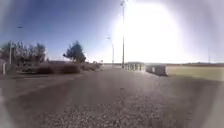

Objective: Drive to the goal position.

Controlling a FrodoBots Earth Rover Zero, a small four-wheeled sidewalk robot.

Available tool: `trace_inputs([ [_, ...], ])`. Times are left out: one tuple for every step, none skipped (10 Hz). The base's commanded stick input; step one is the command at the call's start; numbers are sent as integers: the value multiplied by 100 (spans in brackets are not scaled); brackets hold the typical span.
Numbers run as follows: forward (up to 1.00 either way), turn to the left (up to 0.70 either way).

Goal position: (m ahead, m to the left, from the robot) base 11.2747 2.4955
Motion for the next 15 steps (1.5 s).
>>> trace_inputs([
  [70,0],
  [70,0],
  [70,0],
  [70,0],
  [70,0],
  [70,0],
  [70,0],
  [70,0],
  [69,0],
  [66,0],
  [63,0],
  [60,0],
  [63,0],
  [69,0],
  [70,0],
])
